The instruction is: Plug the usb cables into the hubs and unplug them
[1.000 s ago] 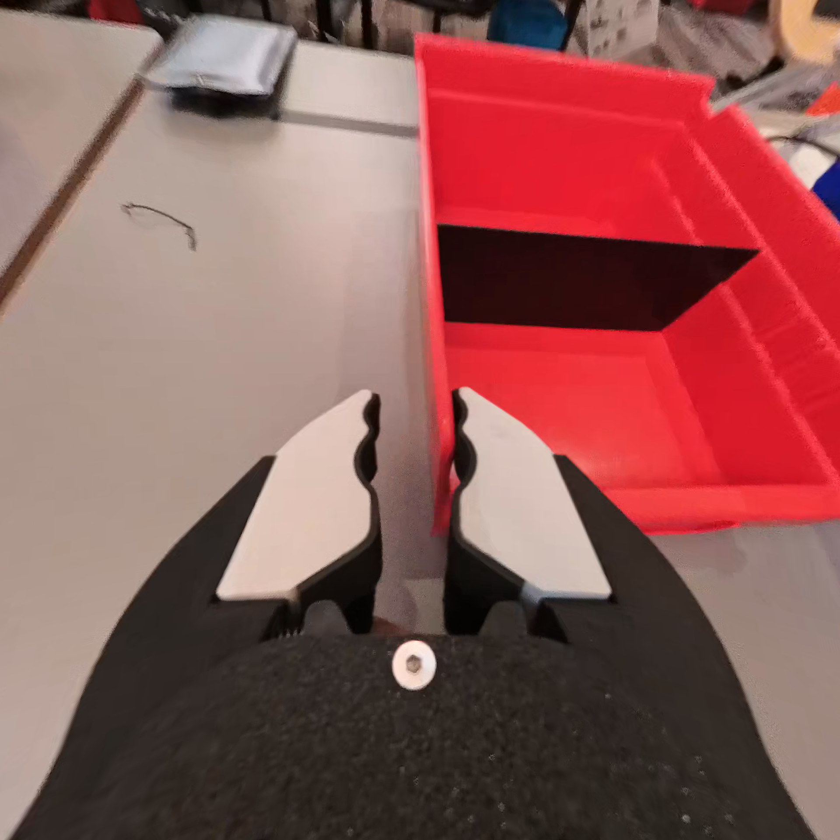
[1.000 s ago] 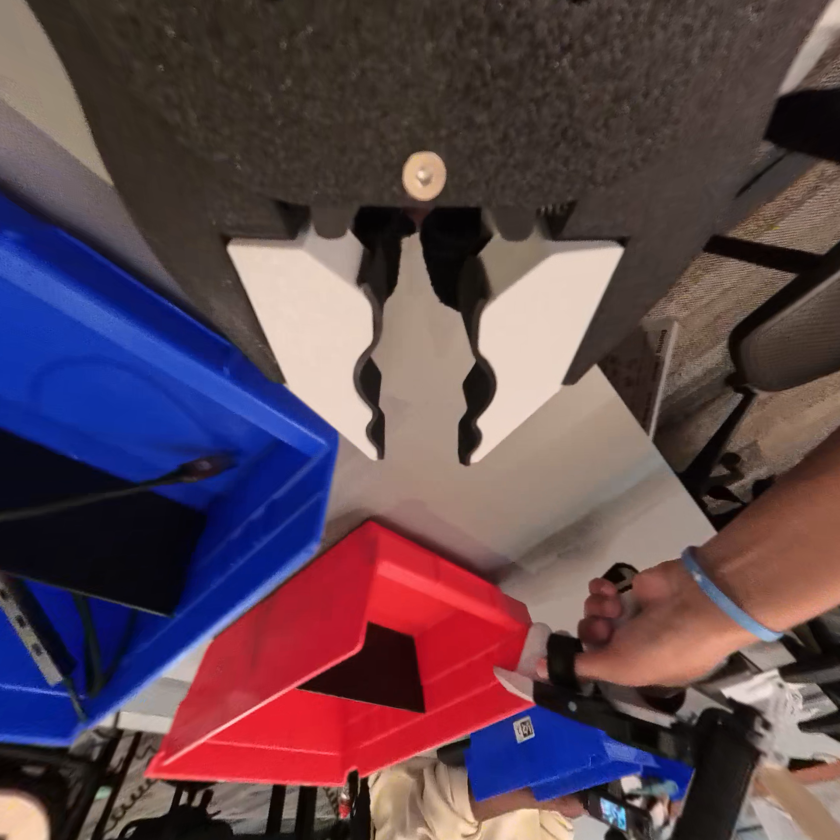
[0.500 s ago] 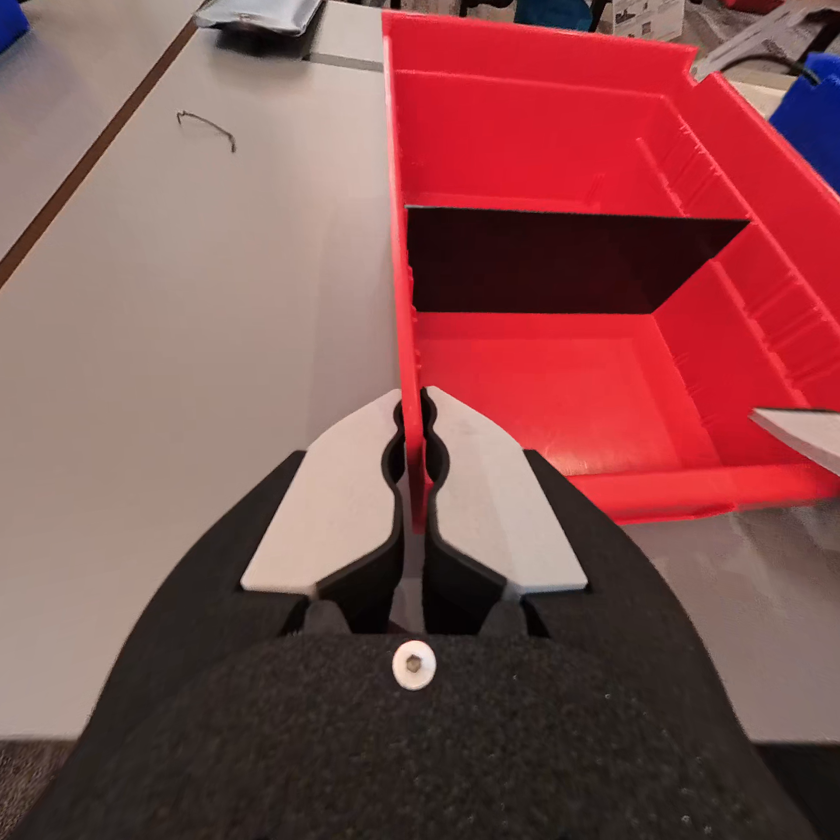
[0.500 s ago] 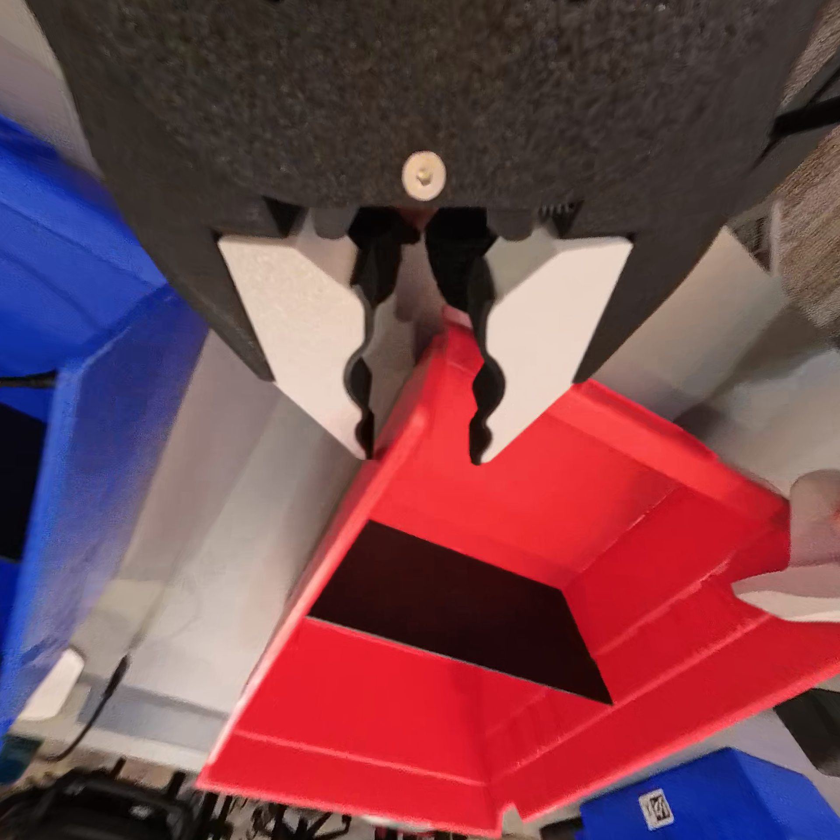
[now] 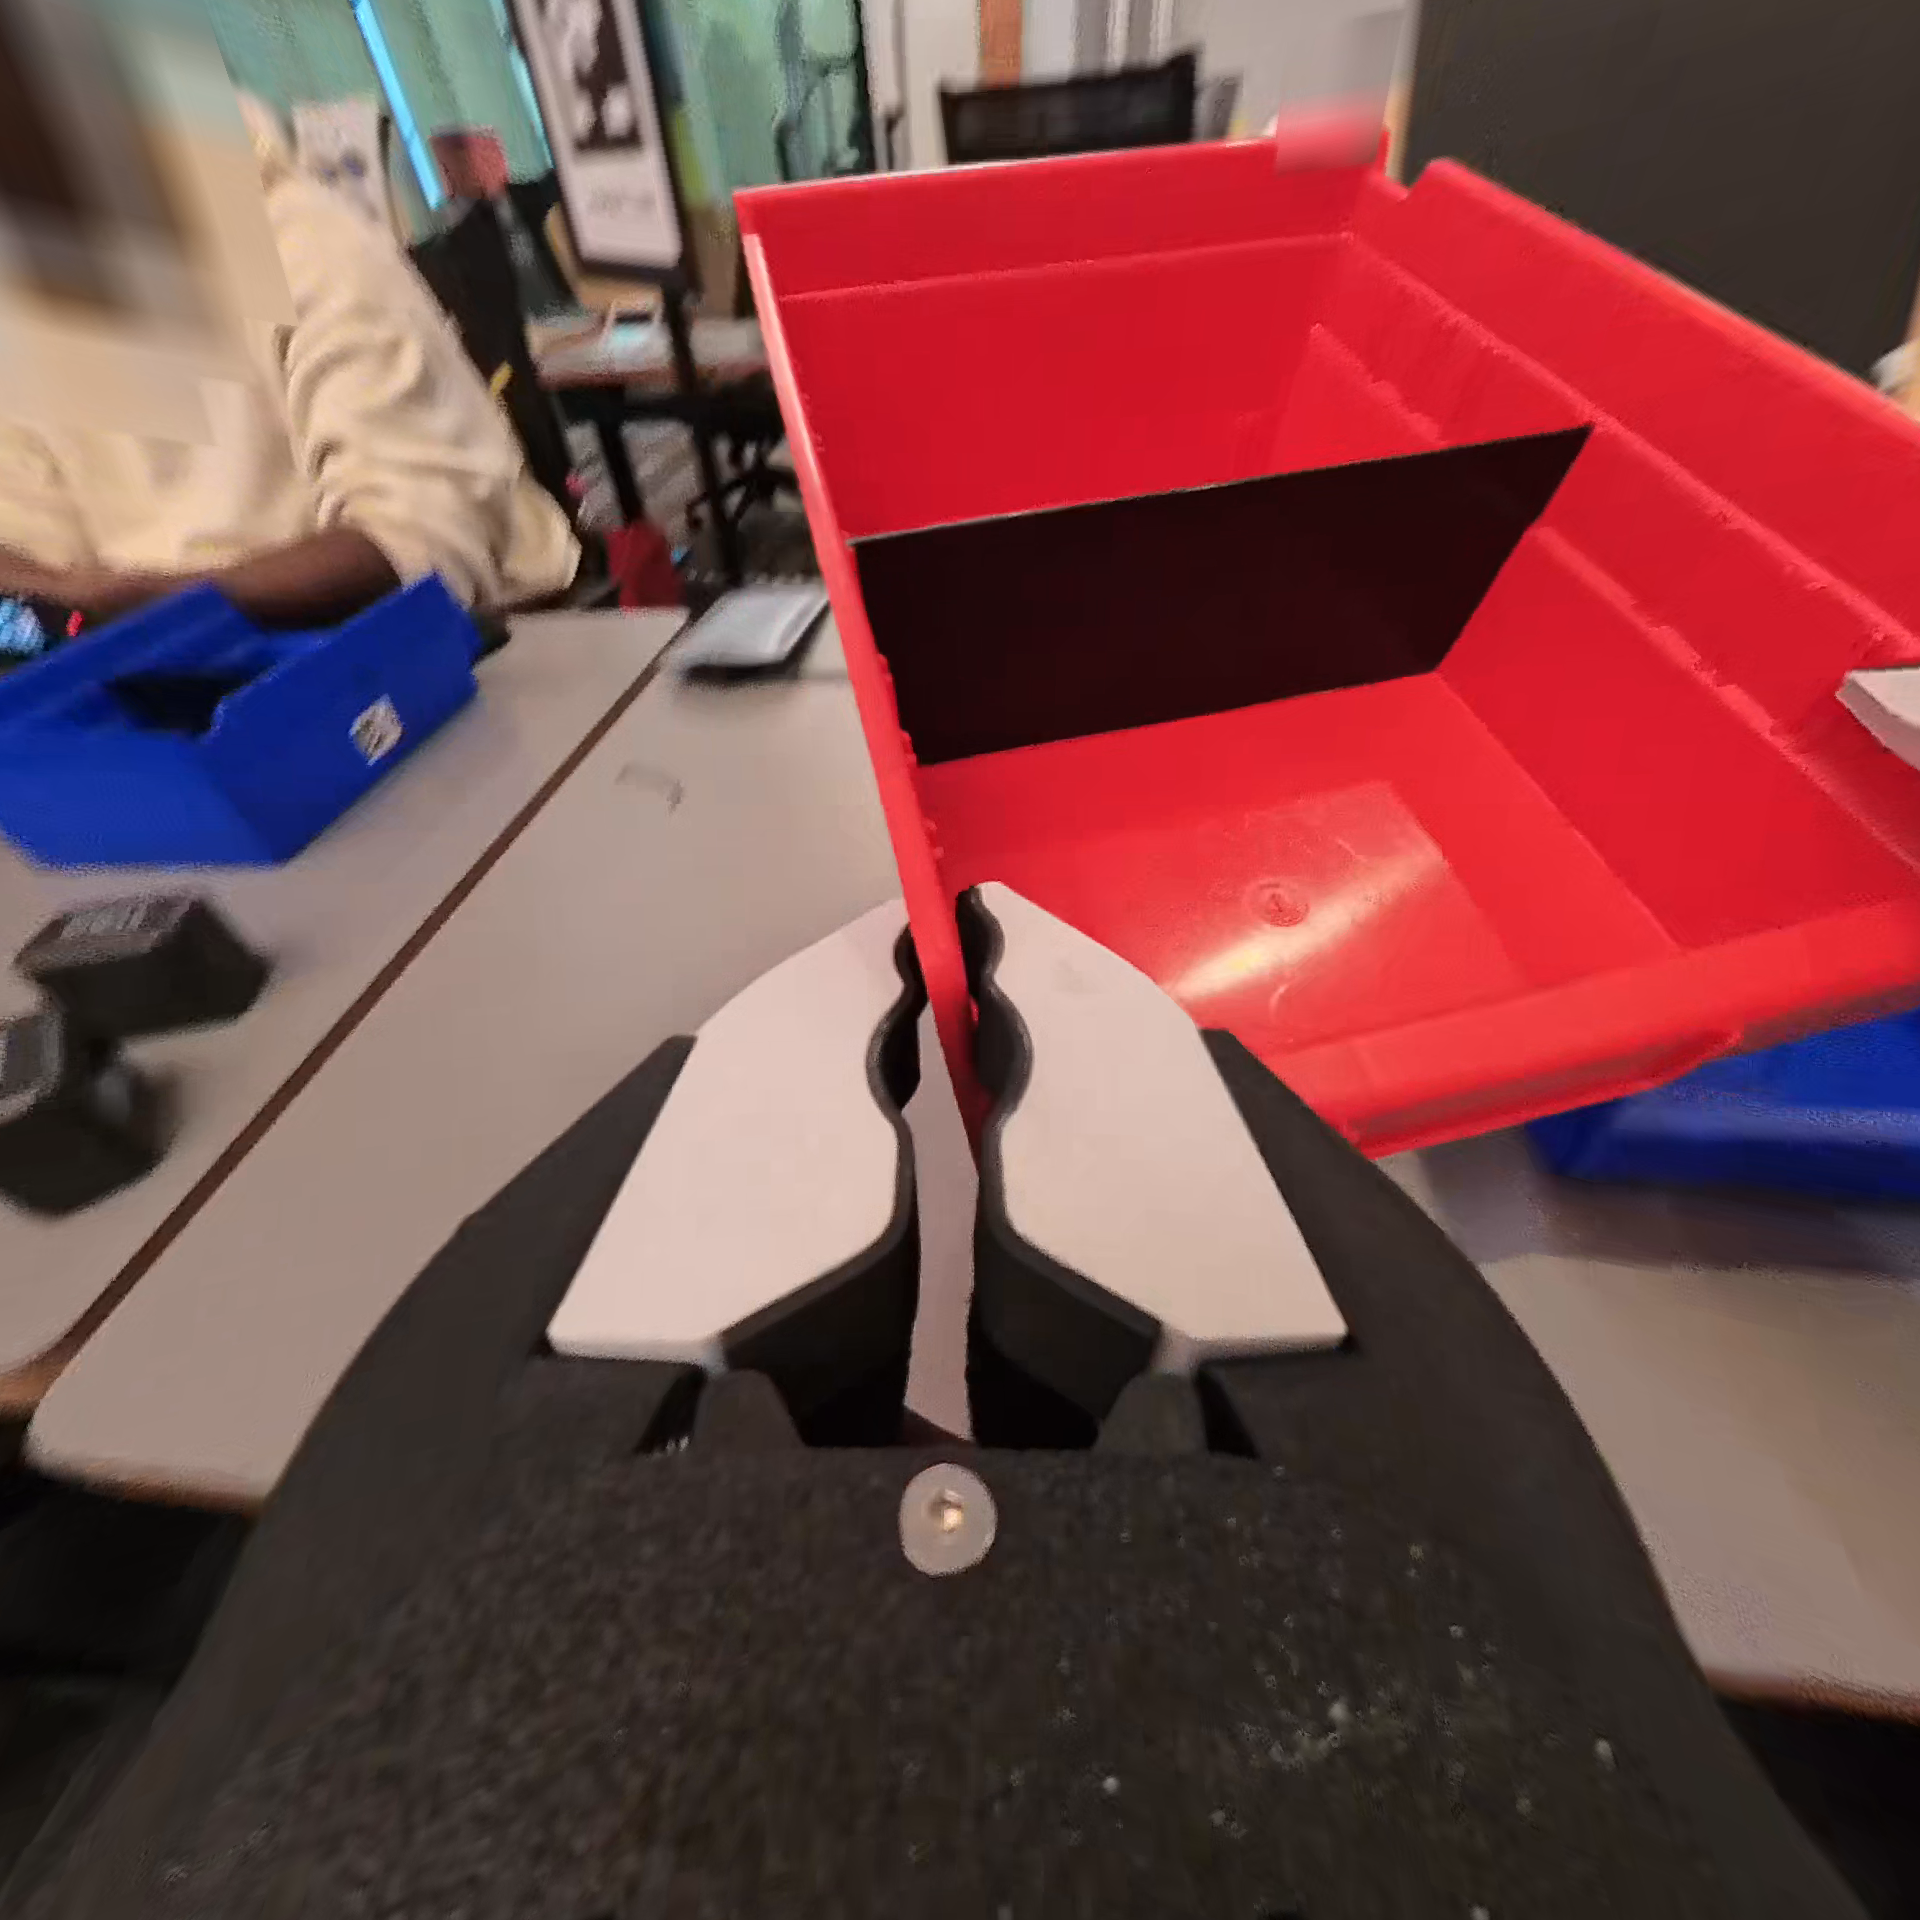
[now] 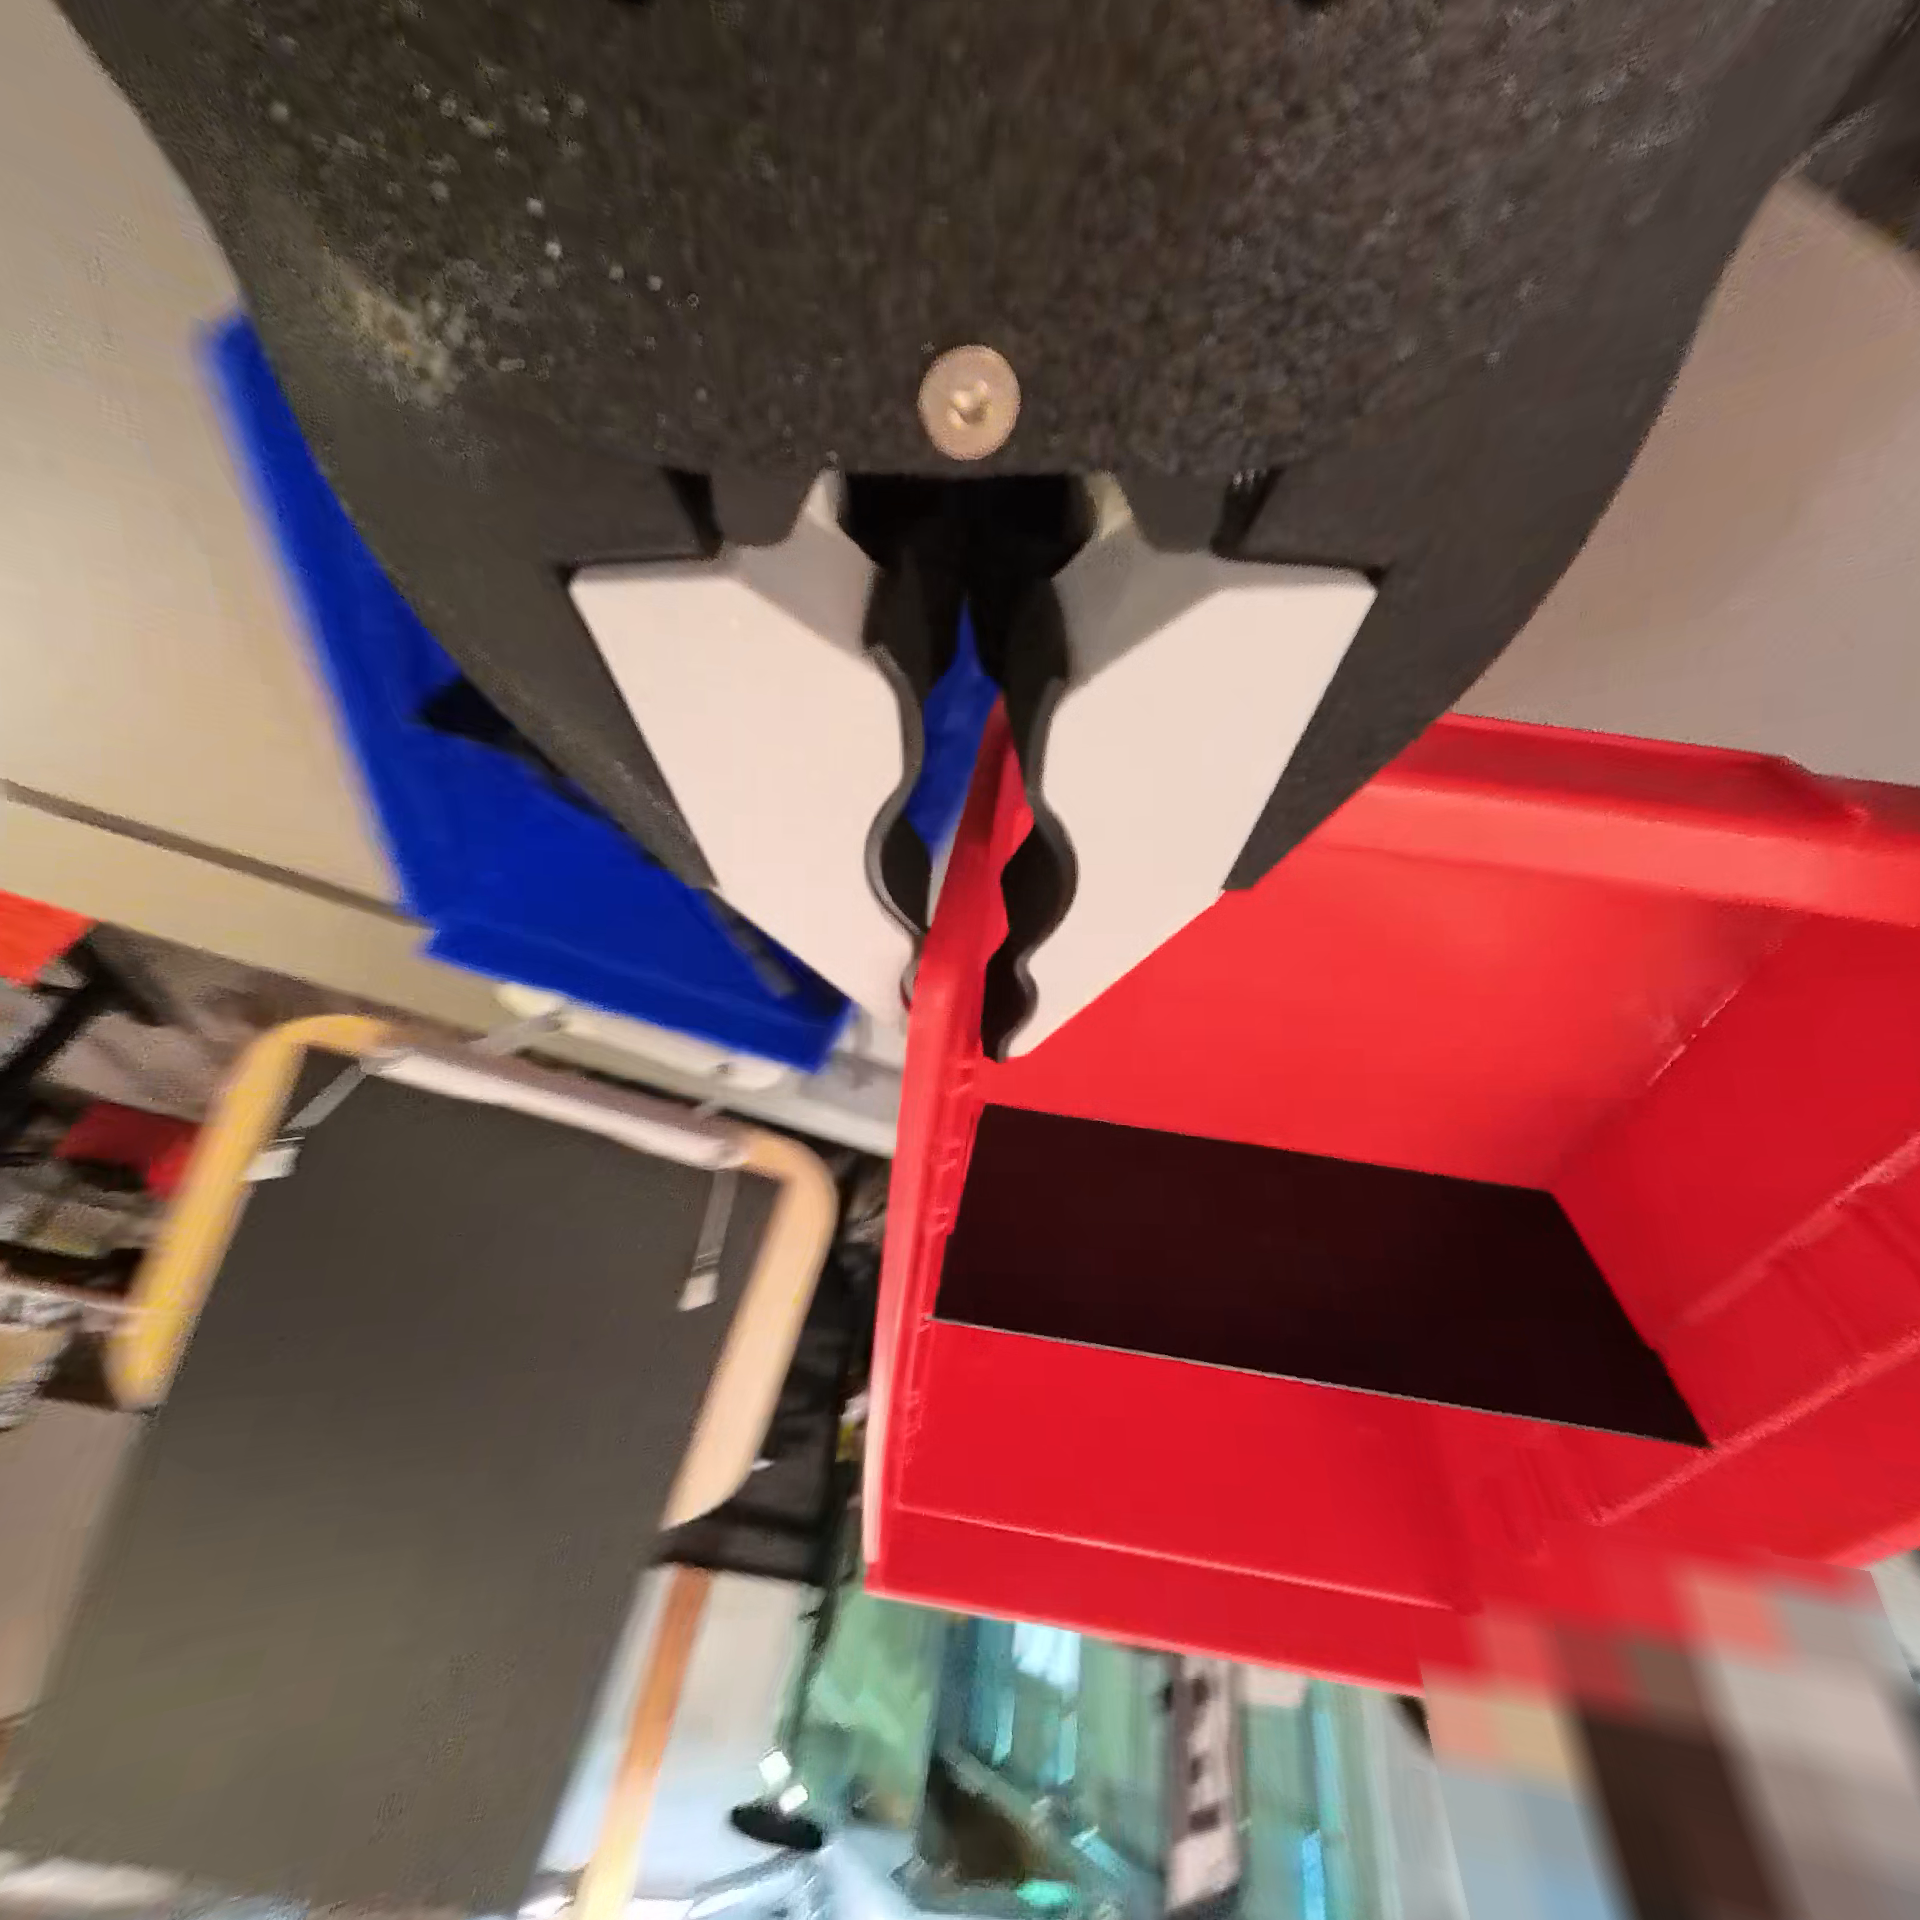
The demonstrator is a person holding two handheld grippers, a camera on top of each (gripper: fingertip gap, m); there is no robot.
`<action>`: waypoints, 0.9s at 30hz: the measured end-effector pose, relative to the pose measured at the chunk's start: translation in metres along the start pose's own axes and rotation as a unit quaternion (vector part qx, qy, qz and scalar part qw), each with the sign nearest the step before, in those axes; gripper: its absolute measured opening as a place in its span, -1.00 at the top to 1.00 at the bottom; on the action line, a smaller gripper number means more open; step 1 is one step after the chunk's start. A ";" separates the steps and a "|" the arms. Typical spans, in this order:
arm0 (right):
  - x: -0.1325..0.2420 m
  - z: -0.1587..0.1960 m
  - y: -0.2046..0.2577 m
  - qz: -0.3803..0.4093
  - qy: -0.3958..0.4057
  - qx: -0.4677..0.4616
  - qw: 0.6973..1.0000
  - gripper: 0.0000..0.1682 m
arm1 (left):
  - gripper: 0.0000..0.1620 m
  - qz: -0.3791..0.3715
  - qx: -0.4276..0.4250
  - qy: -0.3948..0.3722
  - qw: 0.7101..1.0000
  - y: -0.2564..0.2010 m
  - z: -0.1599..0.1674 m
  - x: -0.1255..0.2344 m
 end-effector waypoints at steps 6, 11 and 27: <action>0.033 -0.013 -0.199 0.168 -0.011 -0.046 0.985 0.96 | 0.96 0.143 -0.010 -0.037 0.989 -0.180 -0.076 -0.075; 0.074 0.052 -0.372 0.239 0.052 -0.119 0.962 0.96 | 0.93 0.253 -0.031 0.000 0.967 -0.372 -0.075 -0.113; 0.079 0.216 -0.481 0.161 0.180 -0.118 0.963 0.95 | 0.63 0.330 -0.046 0.128 0.934 -0.517 0.075 -0.133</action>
Point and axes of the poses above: each gripper's, where its closed fingertips meet, x back along the fingers, z out of its underside, y = z × x across the jaws, the point moved 6 cm from there along x, back along the fingers, and after that the axes turned 2 degrees about z, right-handed, at the moved point
